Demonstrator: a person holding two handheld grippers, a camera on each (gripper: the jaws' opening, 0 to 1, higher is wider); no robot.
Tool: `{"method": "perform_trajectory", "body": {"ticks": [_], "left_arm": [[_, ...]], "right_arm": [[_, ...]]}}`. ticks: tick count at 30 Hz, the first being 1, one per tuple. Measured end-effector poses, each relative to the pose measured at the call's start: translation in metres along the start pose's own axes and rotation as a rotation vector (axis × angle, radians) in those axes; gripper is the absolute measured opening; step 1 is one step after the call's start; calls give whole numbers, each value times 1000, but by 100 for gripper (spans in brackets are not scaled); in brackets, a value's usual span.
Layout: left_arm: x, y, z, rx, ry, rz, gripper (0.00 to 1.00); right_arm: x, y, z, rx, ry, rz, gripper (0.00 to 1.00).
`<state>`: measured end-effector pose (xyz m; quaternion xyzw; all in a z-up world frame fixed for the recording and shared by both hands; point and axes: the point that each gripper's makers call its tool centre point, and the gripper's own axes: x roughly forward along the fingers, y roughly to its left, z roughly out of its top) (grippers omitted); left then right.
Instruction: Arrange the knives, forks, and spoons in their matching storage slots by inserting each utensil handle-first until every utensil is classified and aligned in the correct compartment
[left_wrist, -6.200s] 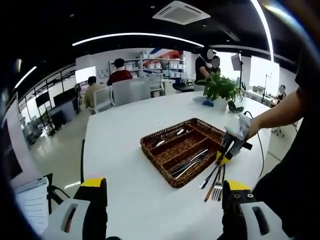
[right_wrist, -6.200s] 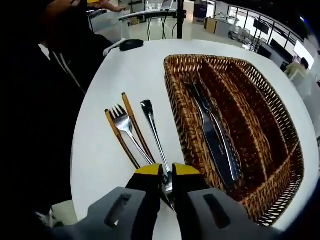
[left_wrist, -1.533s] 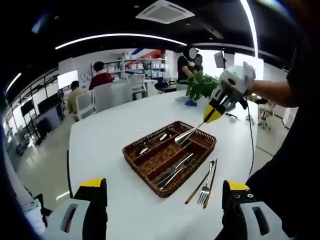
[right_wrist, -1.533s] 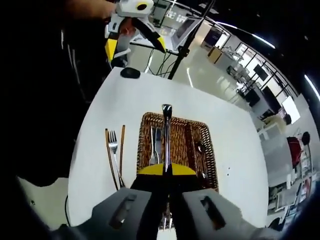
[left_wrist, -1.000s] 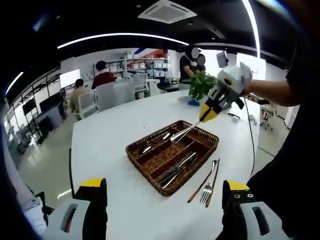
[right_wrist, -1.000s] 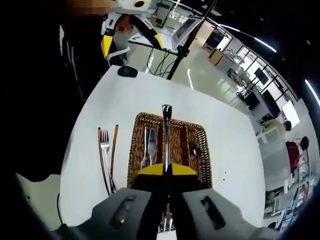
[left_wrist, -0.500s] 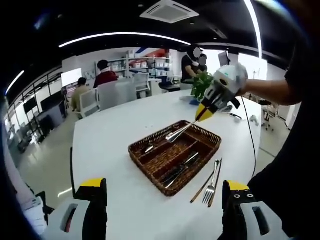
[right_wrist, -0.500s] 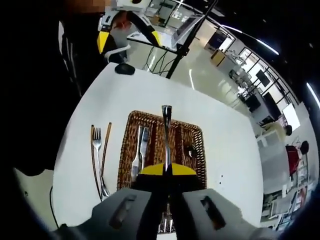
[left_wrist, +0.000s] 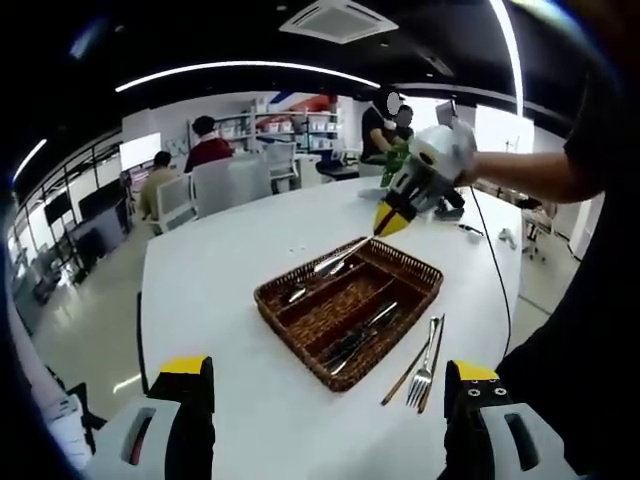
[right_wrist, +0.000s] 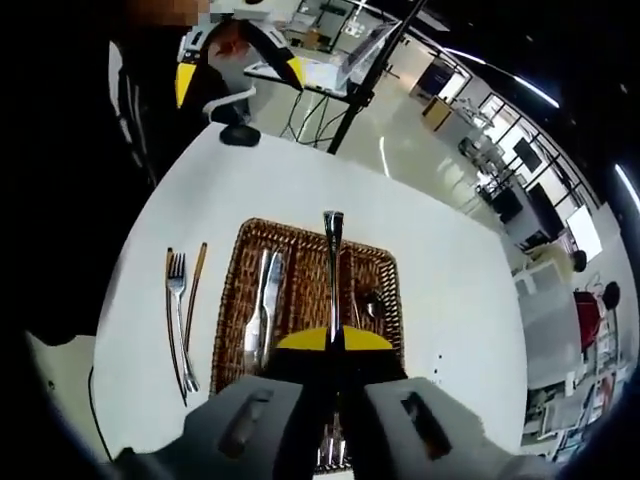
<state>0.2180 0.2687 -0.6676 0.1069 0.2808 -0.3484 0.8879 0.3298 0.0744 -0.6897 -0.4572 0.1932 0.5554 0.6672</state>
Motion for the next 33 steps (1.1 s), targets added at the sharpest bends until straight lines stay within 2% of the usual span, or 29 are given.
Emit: {"method": "perform_trajectory", "body": {"ticks": [16, 22, 33], "left_arm": [[-1, 0, 2, 0, 14, -12, 100], [-2, -1, 8, 2, 12, -20, 100], [-2, 6, 12, 2, 6, -33, 100]], "right_arm": [[17, -30, -2, -15, 1, -10, 0], [21, -41, -3, -16, 5, -13, 0], [28, -45, -4, -17, 13, -7, 0]]}}
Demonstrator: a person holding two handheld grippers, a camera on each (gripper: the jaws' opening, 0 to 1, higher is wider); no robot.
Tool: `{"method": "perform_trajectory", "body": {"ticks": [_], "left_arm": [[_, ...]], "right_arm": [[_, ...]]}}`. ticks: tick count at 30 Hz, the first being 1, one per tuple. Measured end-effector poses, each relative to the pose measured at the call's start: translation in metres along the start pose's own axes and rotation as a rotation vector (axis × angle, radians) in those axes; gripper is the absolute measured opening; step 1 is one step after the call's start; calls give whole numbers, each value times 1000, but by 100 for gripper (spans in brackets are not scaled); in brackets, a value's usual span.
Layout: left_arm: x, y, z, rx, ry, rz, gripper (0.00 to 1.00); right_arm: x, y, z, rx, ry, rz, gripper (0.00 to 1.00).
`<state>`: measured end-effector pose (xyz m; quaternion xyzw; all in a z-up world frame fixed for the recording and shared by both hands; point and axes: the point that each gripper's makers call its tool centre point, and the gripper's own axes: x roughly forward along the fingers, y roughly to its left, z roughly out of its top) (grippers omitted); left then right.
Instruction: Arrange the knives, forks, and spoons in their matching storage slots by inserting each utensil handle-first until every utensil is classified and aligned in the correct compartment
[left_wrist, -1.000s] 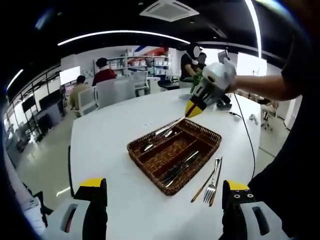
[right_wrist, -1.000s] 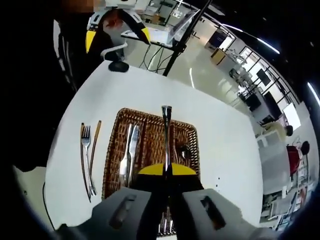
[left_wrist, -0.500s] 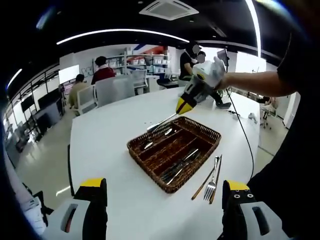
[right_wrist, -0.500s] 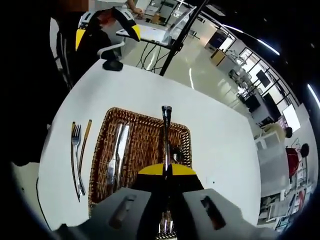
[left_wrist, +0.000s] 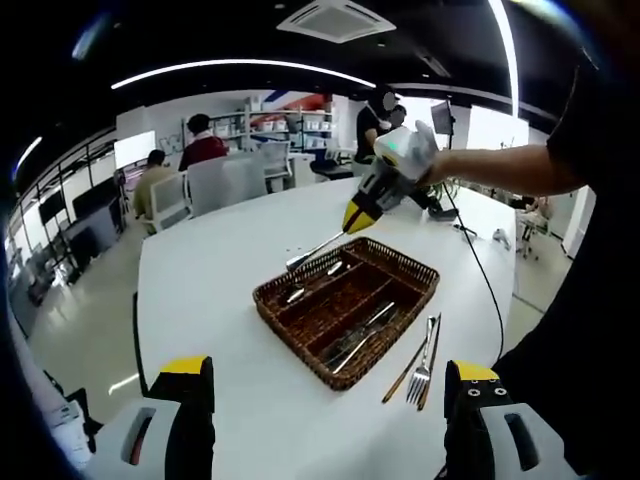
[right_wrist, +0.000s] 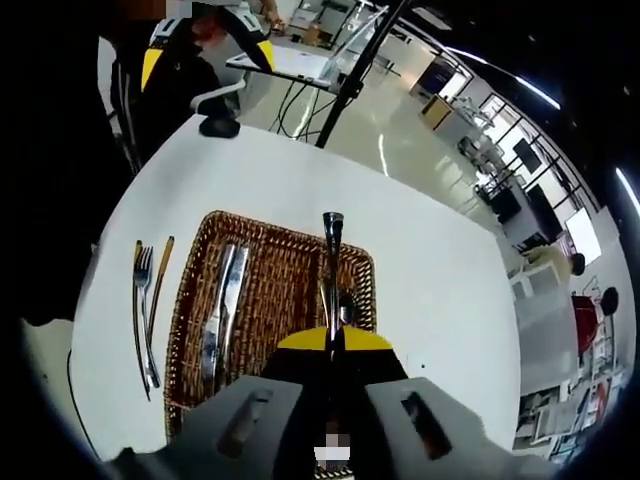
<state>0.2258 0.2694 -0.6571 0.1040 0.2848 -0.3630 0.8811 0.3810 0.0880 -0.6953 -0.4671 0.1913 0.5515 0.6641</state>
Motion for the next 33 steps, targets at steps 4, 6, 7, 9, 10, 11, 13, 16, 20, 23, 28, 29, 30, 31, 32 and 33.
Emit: {"method": "perform_trajectory", "body": {"ticks": [4, 6, 7, 9, 10, 11, 13, 16, 20, 23, 28, 29, 30, 31, 32, 33], "left_arm": [[0, 4, -1, -2, 1, 3, 100], [0, 9, -3, -3, 5, 22, 100], [0, 10, -3, -7, 6, 22, 100], [-1, 9, -2, -9, 3, 20, 100], [-1, 8, -2, -5, 3, 21, 100], [-1, 8, -2, -5, 3, 21, 100], [-1, 7, -2, -9, 3, 22, 100], [-1, 7, -3, -13, 2, 22, 100], [-3, 8, -2, -21, -6, 25, 100], [-4, 9, -3, -21, -5, 26, 100], [-5, 12, -6, -26, -2, 33, 100], [-5, 13, -6, -28, -3, 34, 100], [-5, 14, -6, -31, -5, 36, 100], [-5, 14, -7, -31, -4, 39, 100], [-6, 15, -7, -29, -1, 42, 100], [-6, 15, -8, -28, 1, 45, 100]], "right_arm": [[5, 1, -4, 2, 1, -1, 0], [9, 0, -6, 4, -8, -15, 0], [10, -1, -7, -1, -9, -24, 0], [13, 0, -10, -2, -13, -35, 0], [14, 0, -10, -1, -17, -39, 0], [16, 1, -11, -2, -16, -40, 0], [20, 3, -14, -5, -11, -33, 0], [25, 8, -17, 4, -9, -21, 0], [31, 11, -20, 11, -7, -15, 0], [36, 11, -22, 7, -9, -25, 0], [44, 12, -23, -4, -17, -32, 0], [45, 13, -23, -1, -21, -31, 0], [46, 14, -23, 3, -19, -28, 0], [48, 16, -25, 1, -18, -26, 0], [50, 17, -26, 4, -17, -25, 0], [51, 19, -28, 9, -15, -24, 0]]}}
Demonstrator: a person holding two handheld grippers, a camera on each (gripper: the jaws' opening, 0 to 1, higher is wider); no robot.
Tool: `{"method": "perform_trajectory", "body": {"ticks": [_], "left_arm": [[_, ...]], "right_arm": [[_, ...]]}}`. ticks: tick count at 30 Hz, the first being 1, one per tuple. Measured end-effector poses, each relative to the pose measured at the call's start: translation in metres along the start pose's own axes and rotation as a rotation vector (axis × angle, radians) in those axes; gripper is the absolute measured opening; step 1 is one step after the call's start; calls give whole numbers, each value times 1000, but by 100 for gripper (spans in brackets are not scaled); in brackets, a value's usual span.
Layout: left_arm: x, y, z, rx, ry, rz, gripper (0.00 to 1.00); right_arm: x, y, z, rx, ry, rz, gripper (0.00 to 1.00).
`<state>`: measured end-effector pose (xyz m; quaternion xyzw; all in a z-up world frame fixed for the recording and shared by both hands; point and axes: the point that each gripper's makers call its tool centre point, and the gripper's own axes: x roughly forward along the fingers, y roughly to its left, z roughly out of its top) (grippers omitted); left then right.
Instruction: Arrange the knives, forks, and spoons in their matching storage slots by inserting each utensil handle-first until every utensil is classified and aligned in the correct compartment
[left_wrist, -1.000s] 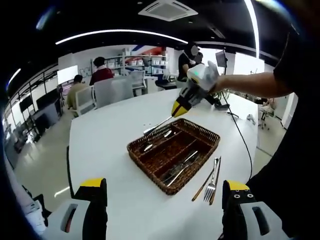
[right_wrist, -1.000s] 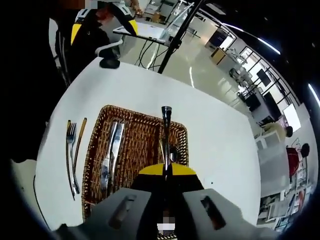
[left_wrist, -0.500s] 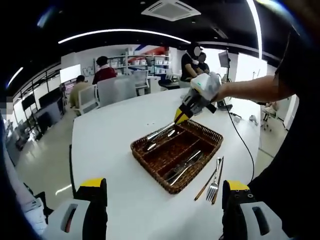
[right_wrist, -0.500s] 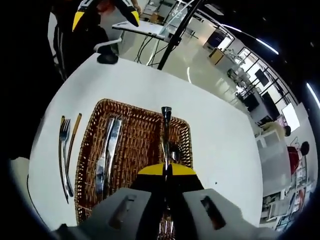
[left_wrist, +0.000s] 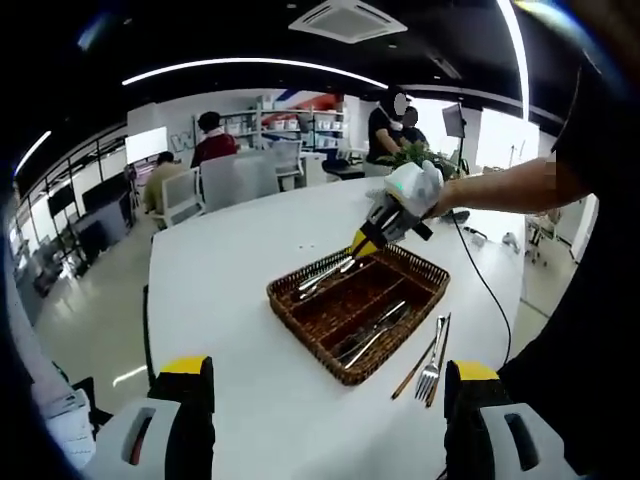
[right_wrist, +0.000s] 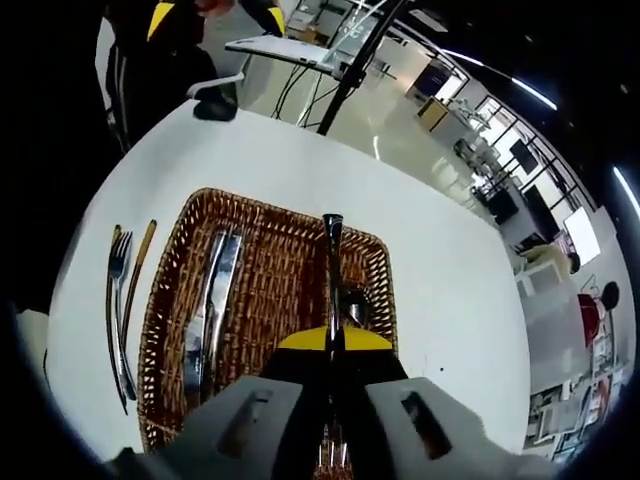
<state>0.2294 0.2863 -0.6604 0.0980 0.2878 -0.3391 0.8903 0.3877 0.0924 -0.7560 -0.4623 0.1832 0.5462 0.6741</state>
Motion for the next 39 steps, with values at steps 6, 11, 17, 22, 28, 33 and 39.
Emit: {"method": "perform_trajectory", "body": {"ticks": [6, 11, 17, 22, 28, 33, 39], "left_arm": [[0, 1, -2, -13, -3, 2, 100], [1, 3, -1, -13, -5, 1, 100], [3, 5, 3, -10, -7, 8, 100], [5, 6, 2, -9, -3, 12, 100], [7, 5, 2, -9, 3, 14, 100], [7, 1, 4, -8, -3, 14, 100], [5, 0, 3, -8, 2, 24, 100]], "right_arm": [[5, 5, -8, 12, 10, 9, 0], [10, 6, -13, 17, 13, 18, 0], [20, 10, -21, 30, 22, 41, 0], [31, 17, -32, 37, 29, 63, 0], [42, 17, -38, 51, 40, 70, 0], [49, 19, -39, 51, 49, 78, 0], [57, 24, -47, 63, 82, 96, 0]]}}
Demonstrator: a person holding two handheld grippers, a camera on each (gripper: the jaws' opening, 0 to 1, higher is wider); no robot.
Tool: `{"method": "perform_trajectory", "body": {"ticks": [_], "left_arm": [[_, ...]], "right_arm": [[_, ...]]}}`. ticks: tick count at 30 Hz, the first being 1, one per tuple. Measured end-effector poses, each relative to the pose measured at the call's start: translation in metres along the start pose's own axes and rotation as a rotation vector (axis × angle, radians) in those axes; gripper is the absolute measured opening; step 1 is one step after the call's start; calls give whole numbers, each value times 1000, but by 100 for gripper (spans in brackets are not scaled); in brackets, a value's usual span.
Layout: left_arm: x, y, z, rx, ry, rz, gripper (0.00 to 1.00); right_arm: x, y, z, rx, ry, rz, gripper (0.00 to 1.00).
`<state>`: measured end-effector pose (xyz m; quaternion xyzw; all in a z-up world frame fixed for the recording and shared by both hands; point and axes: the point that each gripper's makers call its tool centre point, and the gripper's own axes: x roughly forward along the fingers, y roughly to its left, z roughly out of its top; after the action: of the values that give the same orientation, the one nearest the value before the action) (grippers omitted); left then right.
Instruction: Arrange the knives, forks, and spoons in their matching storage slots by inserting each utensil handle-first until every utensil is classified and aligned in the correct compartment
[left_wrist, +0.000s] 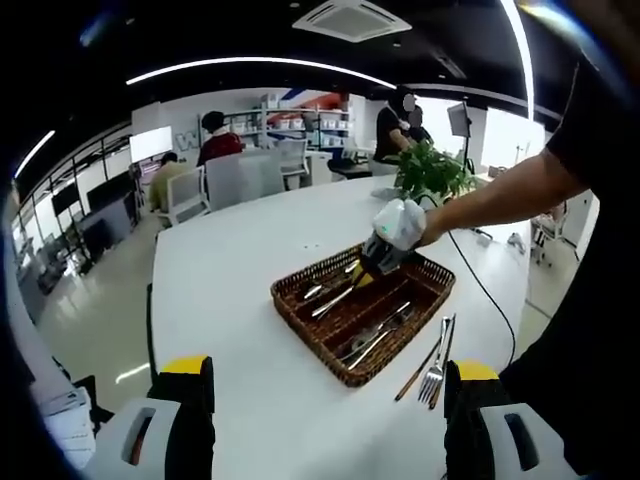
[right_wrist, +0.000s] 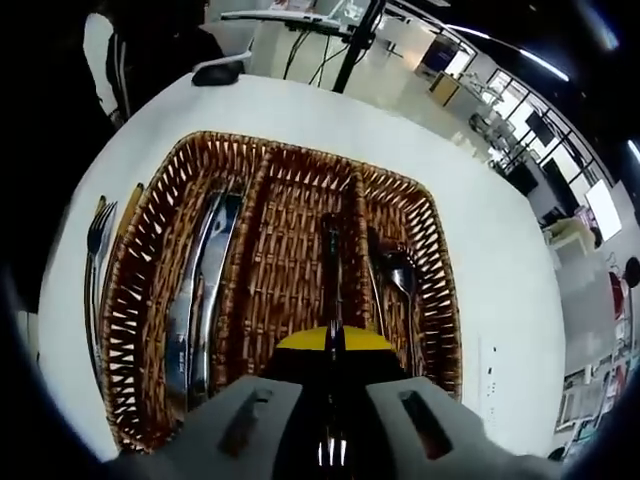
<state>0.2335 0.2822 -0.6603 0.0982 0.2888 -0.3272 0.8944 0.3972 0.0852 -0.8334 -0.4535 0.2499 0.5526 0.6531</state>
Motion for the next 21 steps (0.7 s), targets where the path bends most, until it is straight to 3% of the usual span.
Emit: {"method": "perform_trajectory", "body": {"ticks": [21], "left_arm": [[1, -3, 4, 14, -3, -7, 100]], "right_arm": [[21, 8, -14, -44, 71, 4, 0]]}}
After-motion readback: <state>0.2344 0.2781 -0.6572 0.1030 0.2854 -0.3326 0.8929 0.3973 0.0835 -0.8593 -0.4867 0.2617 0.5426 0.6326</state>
